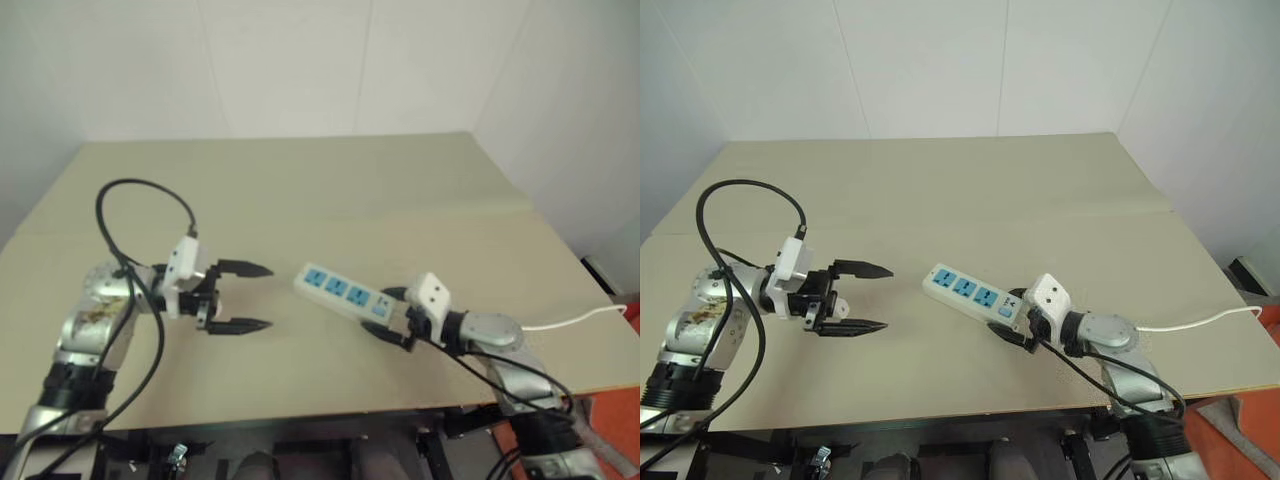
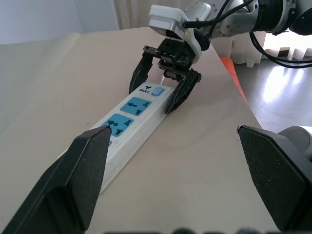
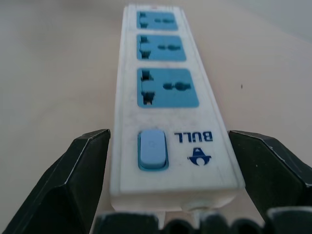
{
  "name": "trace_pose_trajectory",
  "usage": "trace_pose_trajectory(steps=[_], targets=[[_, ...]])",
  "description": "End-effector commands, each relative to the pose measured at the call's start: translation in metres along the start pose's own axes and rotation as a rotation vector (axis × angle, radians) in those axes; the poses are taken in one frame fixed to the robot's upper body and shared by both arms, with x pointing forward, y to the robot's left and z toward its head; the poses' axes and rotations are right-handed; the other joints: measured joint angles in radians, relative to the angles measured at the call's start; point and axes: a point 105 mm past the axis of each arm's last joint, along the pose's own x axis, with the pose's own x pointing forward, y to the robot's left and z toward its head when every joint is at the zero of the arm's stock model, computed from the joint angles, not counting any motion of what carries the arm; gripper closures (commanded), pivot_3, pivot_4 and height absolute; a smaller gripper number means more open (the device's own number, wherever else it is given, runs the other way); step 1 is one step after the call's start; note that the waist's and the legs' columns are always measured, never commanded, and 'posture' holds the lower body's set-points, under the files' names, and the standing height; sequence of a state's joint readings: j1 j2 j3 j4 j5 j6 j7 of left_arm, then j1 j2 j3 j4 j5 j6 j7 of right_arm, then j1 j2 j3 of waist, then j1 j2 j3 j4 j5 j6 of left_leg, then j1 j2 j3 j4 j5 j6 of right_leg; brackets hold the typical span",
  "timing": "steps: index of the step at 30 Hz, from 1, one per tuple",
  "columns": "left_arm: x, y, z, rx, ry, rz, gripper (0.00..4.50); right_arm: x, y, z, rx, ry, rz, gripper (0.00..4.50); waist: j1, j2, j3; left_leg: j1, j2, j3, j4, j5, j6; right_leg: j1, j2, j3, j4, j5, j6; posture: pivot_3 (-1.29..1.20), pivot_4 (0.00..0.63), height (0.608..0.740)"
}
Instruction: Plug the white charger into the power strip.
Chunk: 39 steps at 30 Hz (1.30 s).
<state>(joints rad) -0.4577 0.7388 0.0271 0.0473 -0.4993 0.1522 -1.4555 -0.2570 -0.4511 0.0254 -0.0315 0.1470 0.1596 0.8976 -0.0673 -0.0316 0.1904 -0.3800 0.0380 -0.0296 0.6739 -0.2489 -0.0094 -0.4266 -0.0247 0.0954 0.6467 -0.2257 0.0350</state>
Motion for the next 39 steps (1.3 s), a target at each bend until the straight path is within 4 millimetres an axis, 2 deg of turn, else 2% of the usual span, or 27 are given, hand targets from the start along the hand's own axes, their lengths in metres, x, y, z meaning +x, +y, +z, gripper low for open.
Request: trace_pose_trajectory(steps=[1,6,19,33,39], targets=[[-0.004,0.0,0.009,0.036,-0.001,0.012,0.0,-0.011,-0.004,0.023,-0.061,-0.155,-0.077,0.03,0.0,0.0,0.0,0.0,0.0,0.0,0.0,0.0,0.0,0.0,0.0,0.0,0.0,0.0,0.0,0.0,0.15,0.74],[-0.004,0.002,0.01,0.038,-0.003,0.011,0.0,-0.017,-0.005,0.017,0.031,-0.221,-0.112,0.03,0.0,0.0,0.0,0.0,0.0,0.0,0.0,0.0,0.0,0.0,0.0,0.0,0.0,0.0,0.0,0.0,0.15,0.74],[-0.001,0.008,0.013,0.052,-0.004,0.005,0.0,-0.004,-0.002,-0.01,0.059,-0.19,-0.078,0.03,-0.001,0.0,0.0,0.001,0.0,0.0,0.0,0.0,0.0,0.0,0.0,0.0,0.0,0.0,0.0,0.0,0.15,0.74],[0.0,0.008,0.012,0.055,-0.007,0.016,0.0,-0.003,0.006,-0.01,0.098,-0.224,0.062,0.03,-0.001,0.0,0.0,0.001,0.0,0.0,0.0,0.0,0.0,0.001,0.0,0.0,0.0,0.0,0.0,0.0,0.15,0.74],[0.001,0.008,0.011,0.057,-0.006,0.016,0.0,-0.002,0.001,-0.01,0.088,-0.216,0.054,0.03,-0.001,0.0,0.0,0.001,0.0,0.0,0.0,0.0,0.0,0.001,0.0,0.0,0.0,0.0,0.0,0.0,0.15,0.74]])
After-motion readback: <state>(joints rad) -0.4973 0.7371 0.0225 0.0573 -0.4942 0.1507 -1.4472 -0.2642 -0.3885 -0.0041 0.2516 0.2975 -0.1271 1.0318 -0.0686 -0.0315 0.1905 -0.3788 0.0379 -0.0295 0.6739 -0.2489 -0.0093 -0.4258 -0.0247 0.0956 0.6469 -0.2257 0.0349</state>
